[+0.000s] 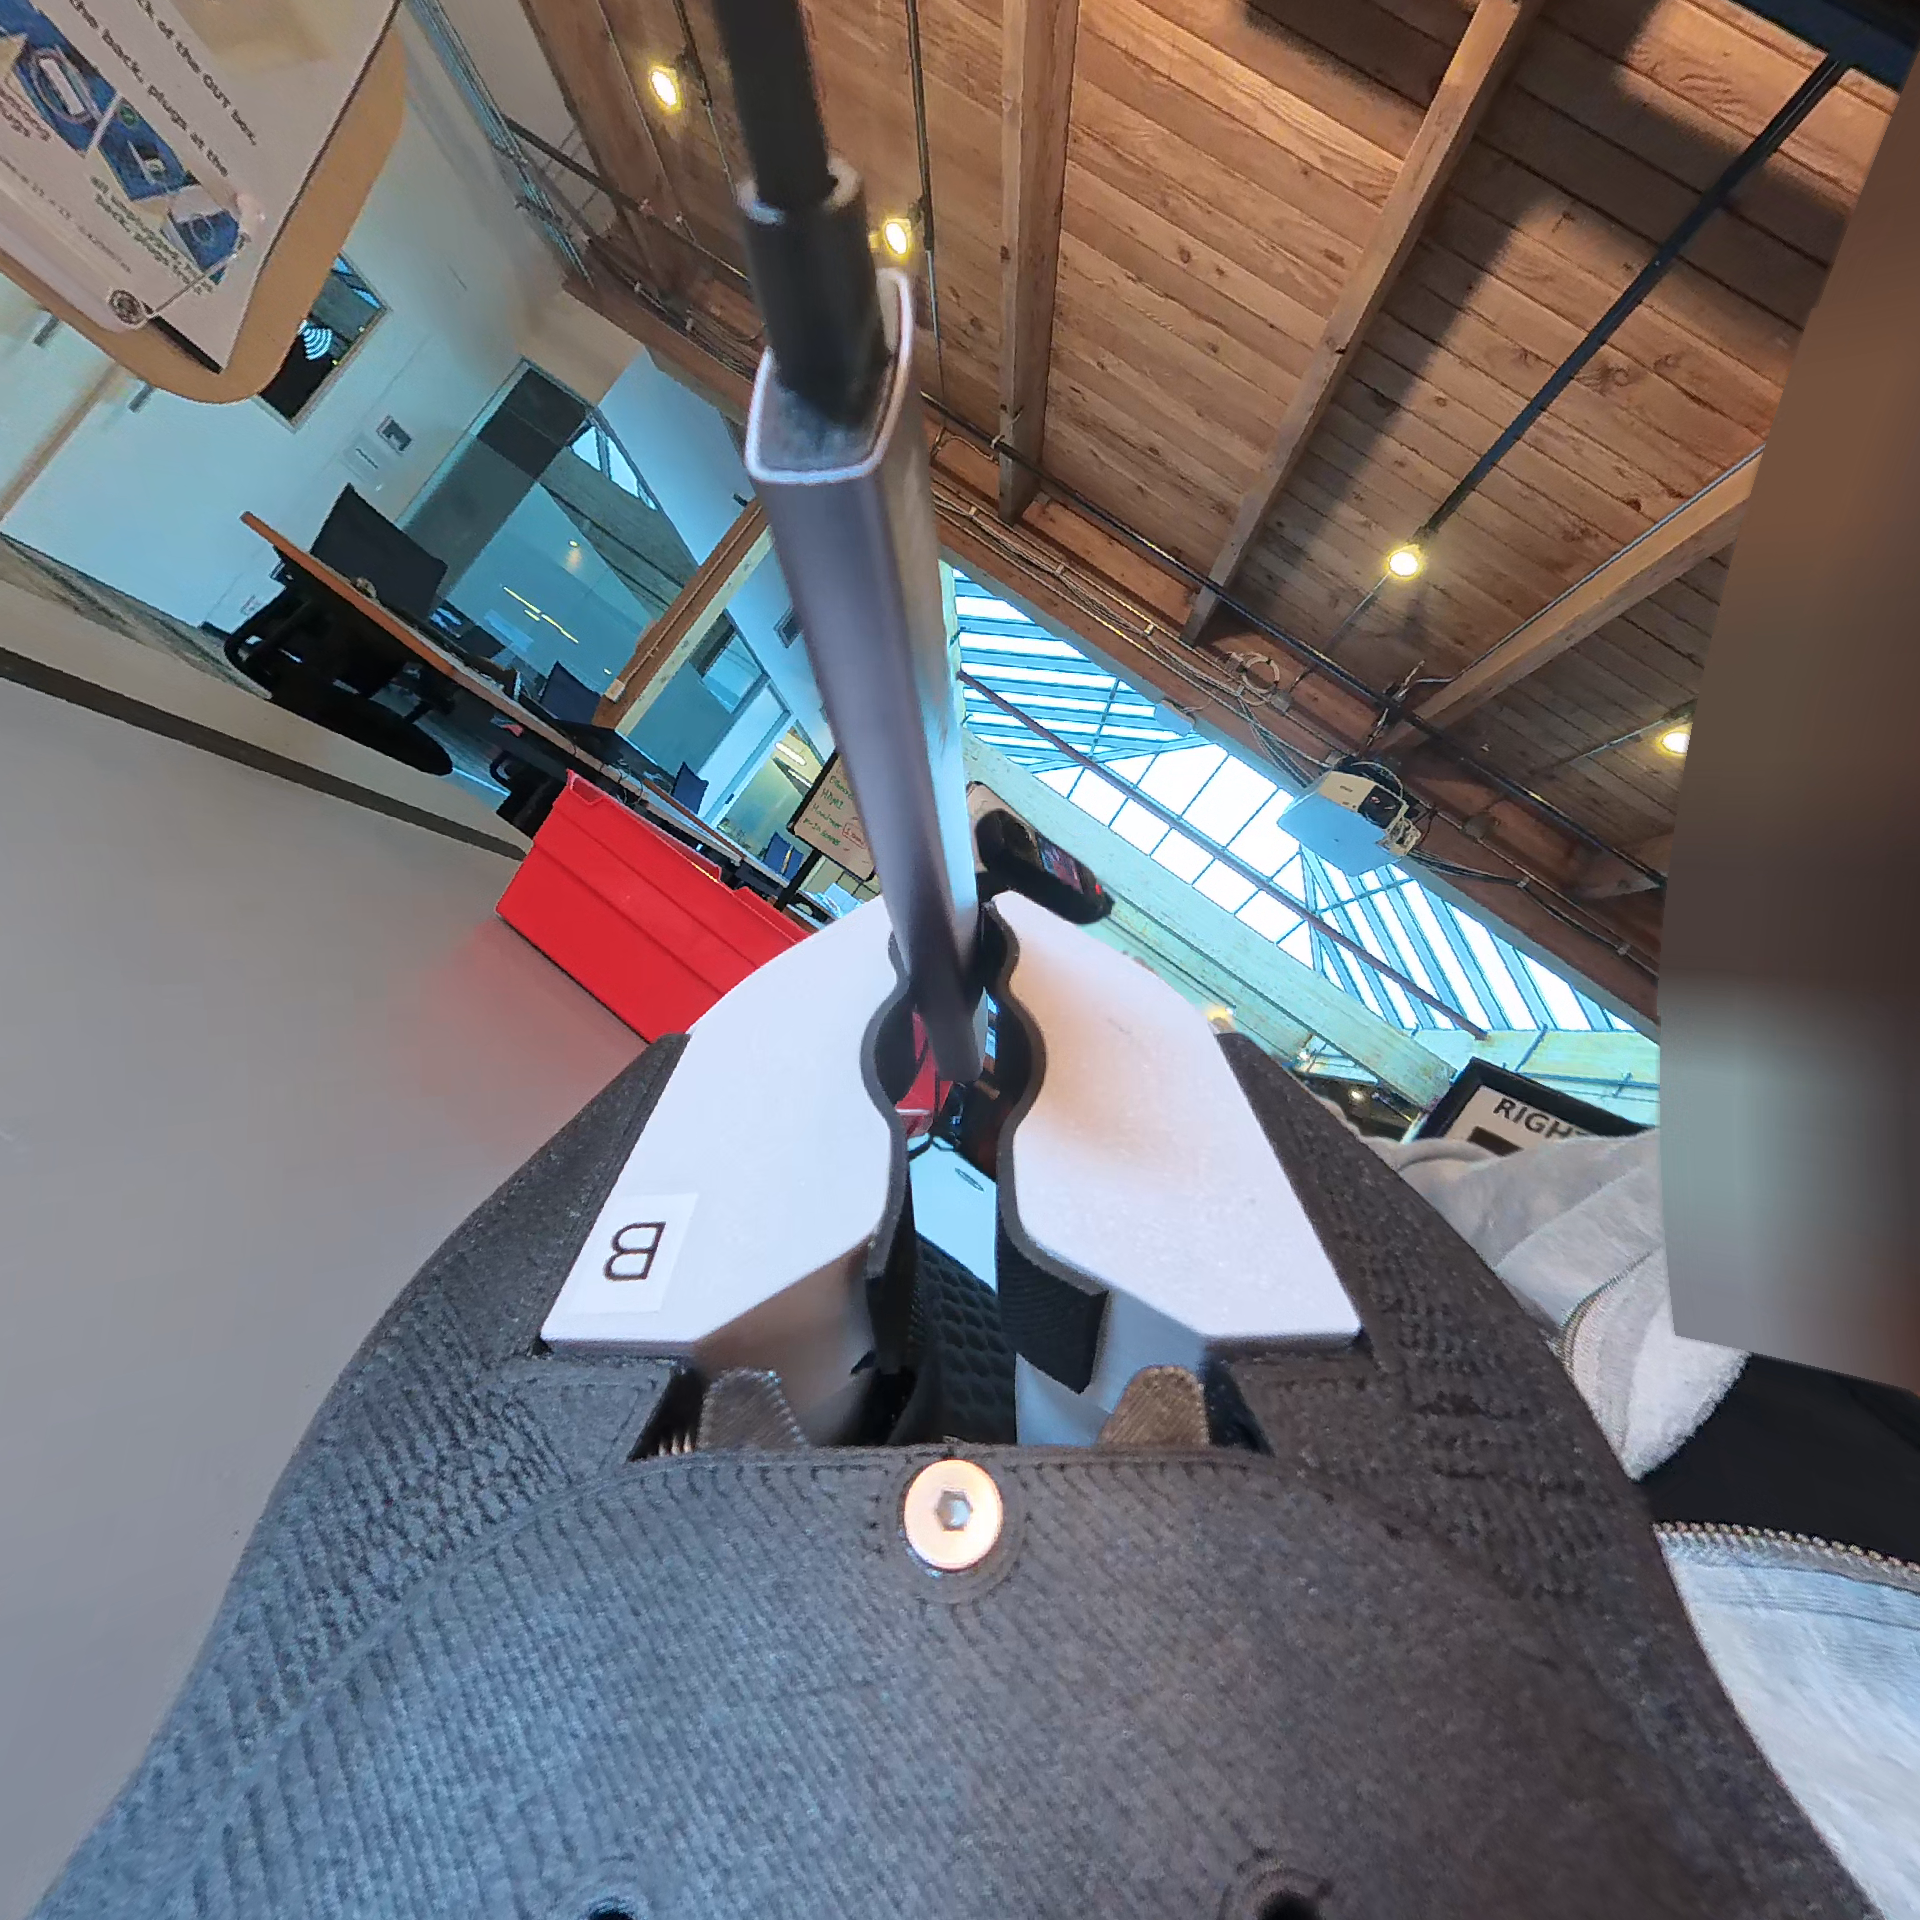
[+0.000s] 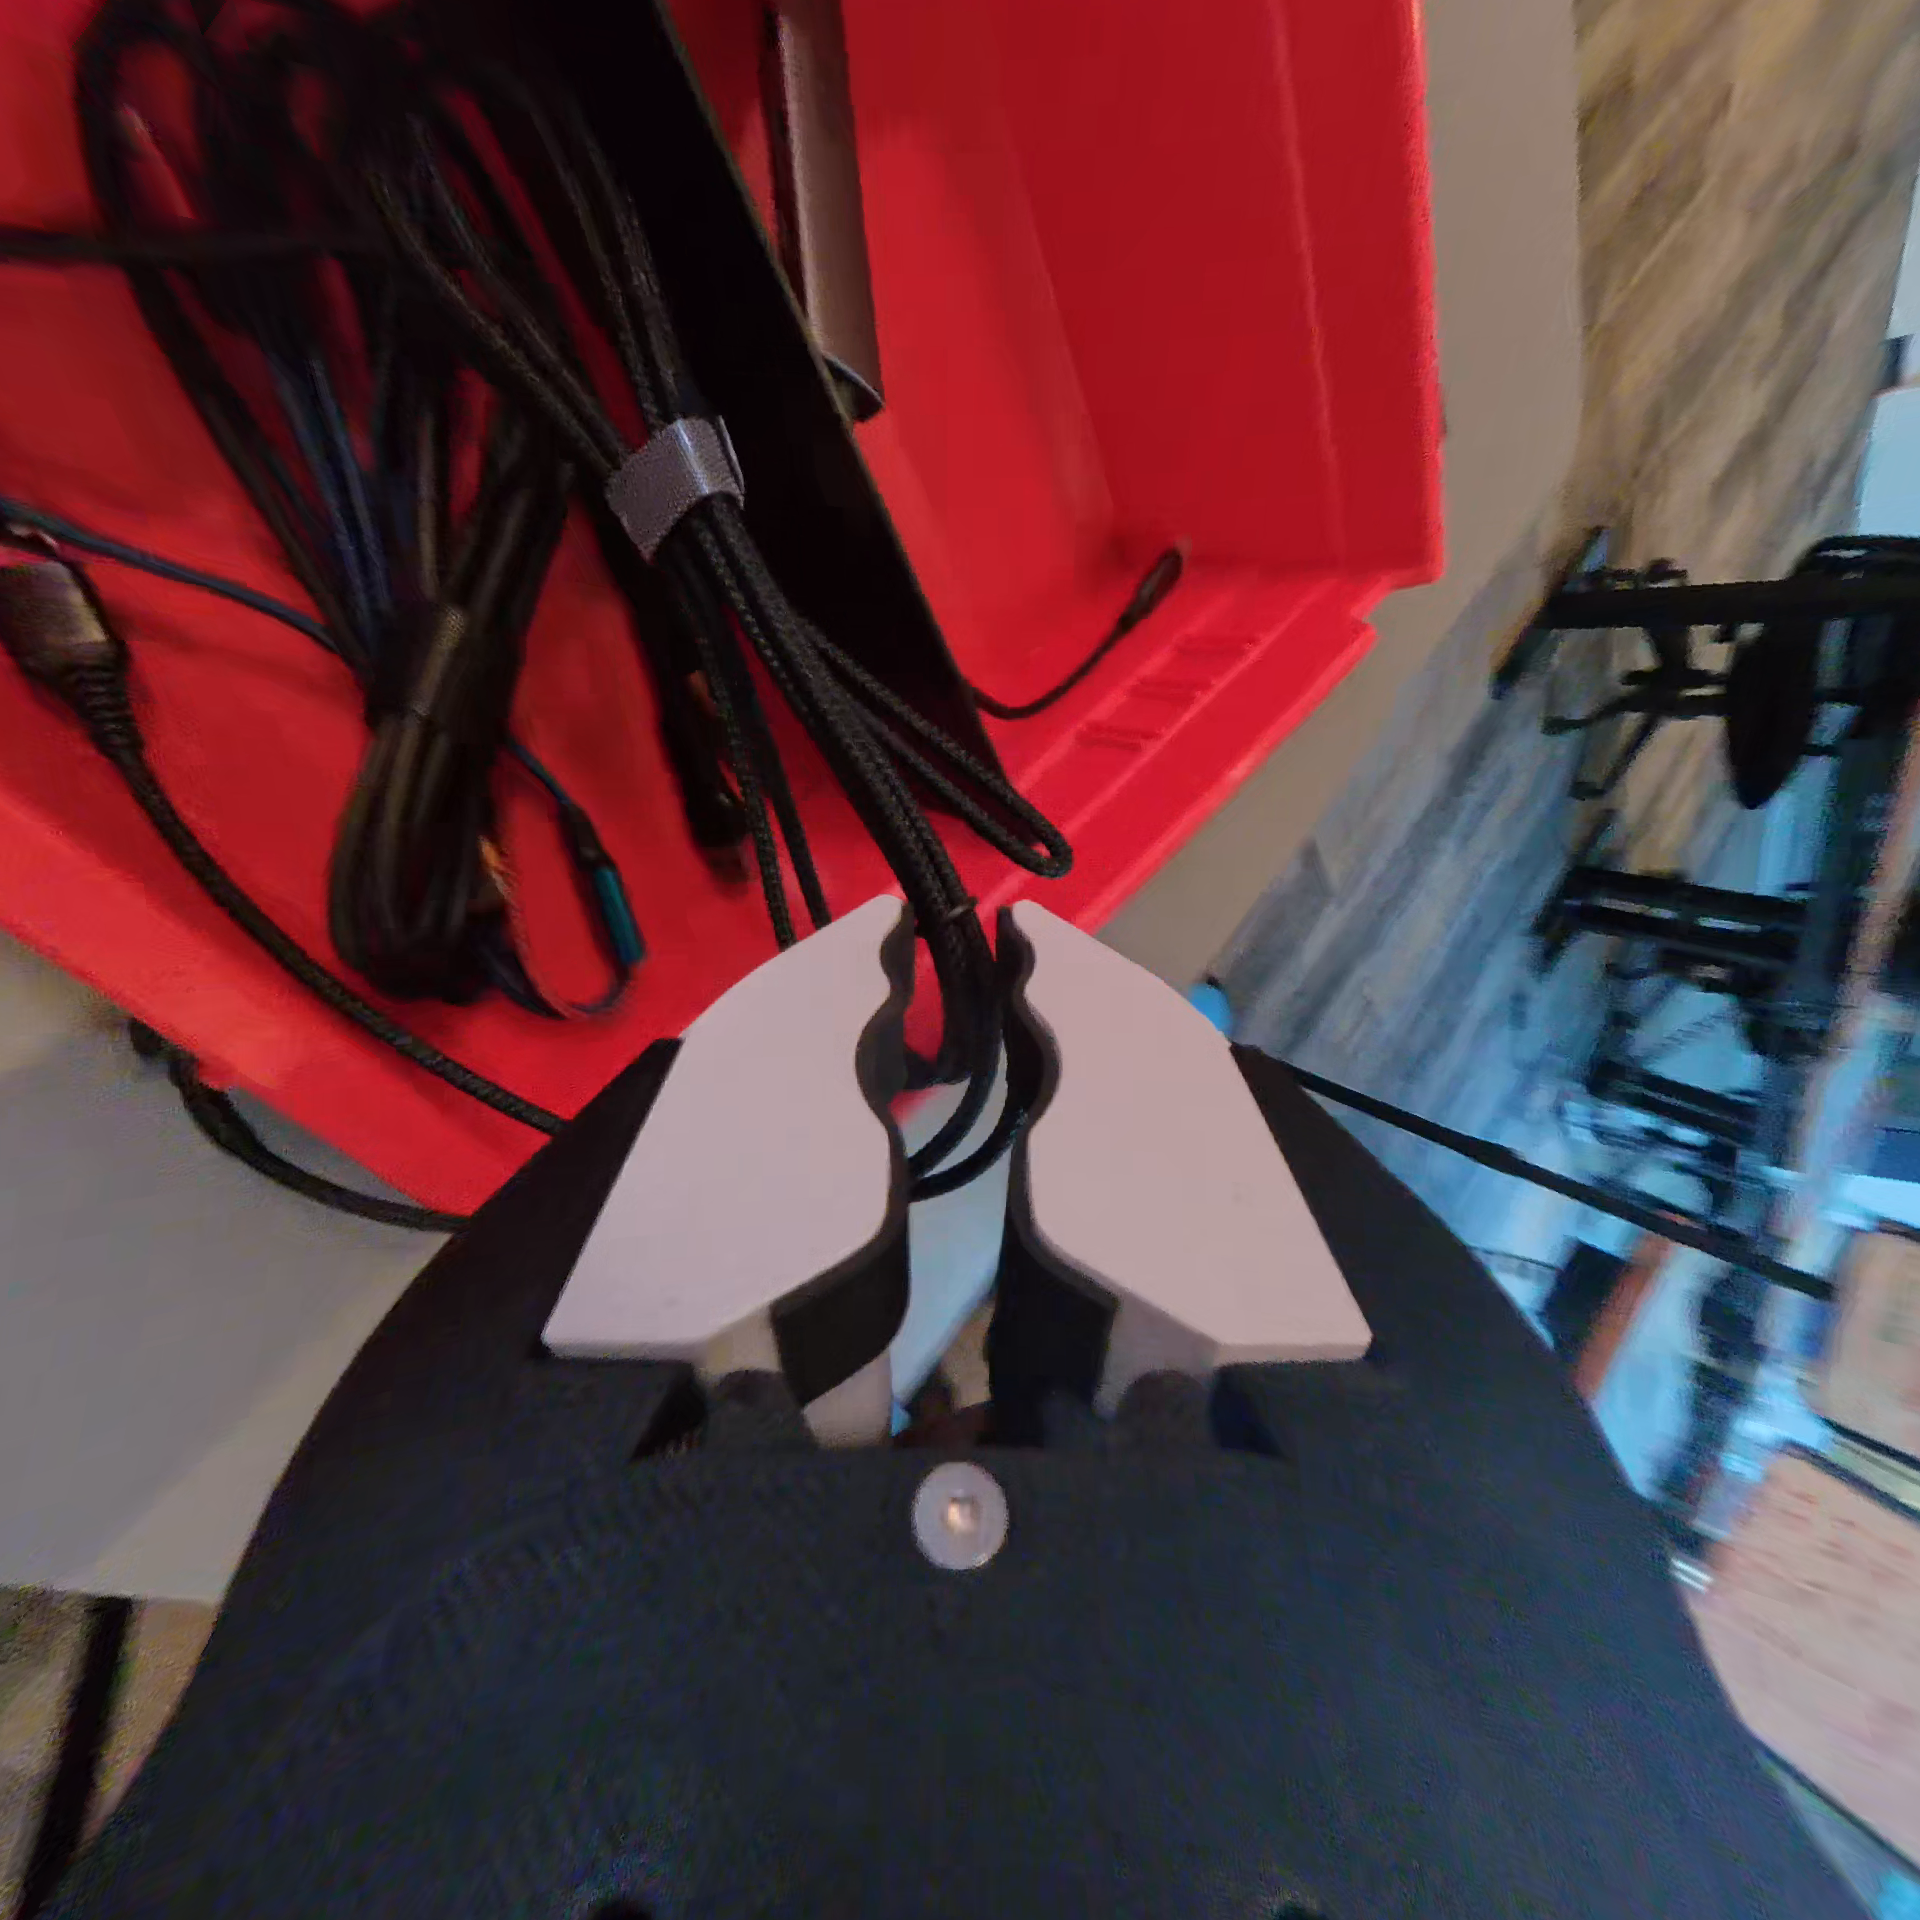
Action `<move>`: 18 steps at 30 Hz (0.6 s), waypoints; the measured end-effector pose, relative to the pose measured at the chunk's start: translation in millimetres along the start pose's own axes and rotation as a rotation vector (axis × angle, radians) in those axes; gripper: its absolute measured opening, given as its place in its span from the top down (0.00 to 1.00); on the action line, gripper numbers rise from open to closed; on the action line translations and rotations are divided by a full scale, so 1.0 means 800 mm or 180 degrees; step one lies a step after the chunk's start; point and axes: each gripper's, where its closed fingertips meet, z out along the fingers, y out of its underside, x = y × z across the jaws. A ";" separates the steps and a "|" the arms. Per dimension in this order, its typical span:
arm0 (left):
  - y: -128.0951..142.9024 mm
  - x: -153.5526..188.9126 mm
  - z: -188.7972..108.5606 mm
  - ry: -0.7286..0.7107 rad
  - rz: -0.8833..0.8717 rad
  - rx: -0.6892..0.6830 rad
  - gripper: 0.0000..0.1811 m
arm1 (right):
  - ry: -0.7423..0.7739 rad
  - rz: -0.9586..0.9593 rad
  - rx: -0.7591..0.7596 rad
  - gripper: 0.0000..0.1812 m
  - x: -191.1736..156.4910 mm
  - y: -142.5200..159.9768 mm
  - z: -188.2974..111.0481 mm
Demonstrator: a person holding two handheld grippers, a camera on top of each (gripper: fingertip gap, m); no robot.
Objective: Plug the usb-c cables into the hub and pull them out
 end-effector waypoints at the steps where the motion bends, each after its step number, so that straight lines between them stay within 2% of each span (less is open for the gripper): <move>1: 0.001 0.000 0.000 -0.0006 0.0001 -0.0011 0.95 | -0.0130 0.0159 0.0108 0.92 -0.012 -0.003 0.005; 3: 0.002 -0.001 0.001 -0.0018 0.0009 -0.0030 0.95 | -0.0409 0.0373 0.0083 0.93 -0.038 -0.001 0.020; 7: 0.003 -0.003 0.002 -0.0036 -0.0007 -0.0049 0.95 | -0.0252 0.0353 -0.0308 0.92 -0.046 0.015 0.057; 9: 0.003 -0.003 0.002 -0.0036 -0.0016 -0.0047 0.95 | -0.0272 0.0392 -0.0288 0.89 -0.044 0.010 0.058; 13: 0.002 -0.003 0.001 -0.0030 -0.0025 -0.0034 0.94 | -0.0220 0.0436 -0.0008 0.62 -0.026 -0.010 0.016; 15: 0.002 -0.003 0.001 -0.0027 -0.0023 -0.0031 0.95 | -0.0280 0.0272 0.0310 0.56 -0.027 -0.024 -0.020; 16: 0.001 -0.002 0.001 -0.0024 -0.0020 -0.0028 0.95 | -0.0423 0.0121 0.0481 0.58 -0.038 -0.030 -0.040; 18: 0.001 -0.002 0.001 -0.0023 -0.0012 -0.0022 0.95 | -0.0859 -0.0390 0.0744 0.74 -0.085 -0.033 -0.075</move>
